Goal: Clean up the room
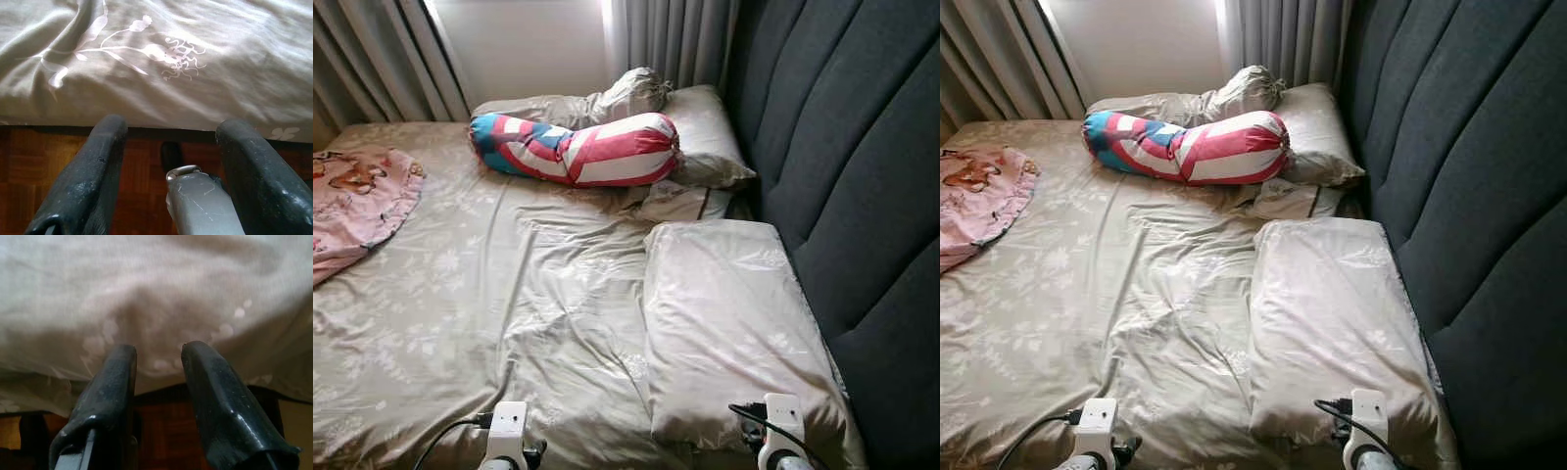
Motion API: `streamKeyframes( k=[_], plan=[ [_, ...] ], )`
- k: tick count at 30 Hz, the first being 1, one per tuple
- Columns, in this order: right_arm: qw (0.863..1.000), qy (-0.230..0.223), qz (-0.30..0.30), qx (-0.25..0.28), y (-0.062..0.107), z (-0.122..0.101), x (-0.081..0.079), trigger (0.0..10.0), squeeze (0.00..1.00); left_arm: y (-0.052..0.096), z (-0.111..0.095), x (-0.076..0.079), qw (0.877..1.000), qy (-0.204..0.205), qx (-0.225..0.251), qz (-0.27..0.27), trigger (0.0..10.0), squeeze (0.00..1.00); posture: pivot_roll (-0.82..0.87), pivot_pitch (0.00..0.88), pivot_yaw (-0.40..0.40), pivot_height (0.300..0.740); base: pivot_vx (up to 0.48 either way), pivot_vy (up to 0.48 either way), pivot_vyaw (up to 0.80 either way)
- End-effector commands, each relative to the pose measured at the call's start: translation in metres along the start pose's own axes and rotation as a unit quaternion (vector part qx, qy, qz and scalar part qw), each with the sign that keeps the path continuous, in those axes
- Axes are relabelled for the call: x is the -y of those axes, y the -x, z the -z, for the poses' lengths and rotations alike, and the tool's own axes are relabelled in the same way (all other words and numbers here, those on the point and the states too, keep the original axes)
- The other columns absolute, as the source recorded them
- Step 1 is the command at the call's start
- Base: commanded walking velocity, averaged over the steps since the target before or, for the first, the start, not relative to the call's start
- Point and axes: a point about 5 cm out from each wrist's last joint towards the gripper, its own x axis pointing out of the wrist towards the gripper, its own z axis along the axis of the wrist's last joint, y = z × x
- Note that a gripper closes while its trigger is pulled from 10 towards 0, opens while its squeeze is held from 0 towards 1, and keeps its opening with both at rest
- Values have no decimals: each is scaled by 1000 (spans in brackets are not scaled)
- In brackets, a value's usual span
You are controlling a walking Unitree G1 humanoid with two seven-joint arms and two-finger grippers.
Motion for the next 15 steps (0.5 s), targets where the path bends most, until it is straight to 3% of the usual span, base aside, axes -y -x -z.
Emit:
streamKeyframes(
  k=[1,7,11,15],
  plan=[
    [1000,5,-4,-15,2,8,0,10000,0,2,10,-2,1000,-8,-21,-4,10000,0,-136,0,-1,740,0,0,0],
    [999,24,-6,-29,5,15,7,10000,0,3,14,-3,999,-10,-32,-7,10000,0,-136,0,0,740,0,0,0],
    [999,22,2,-30,6,17,16,10000,0,2,12,-2,1000,-7,-26,-7,10000,0,-141,0,2,740,0,309,0],
    [999,40,-3,-36,7,19,14,10000,0,2,13,-2,1000,-5,-27,-8,10000,0,-142,0,3,740,0,317,0]
  ],
)
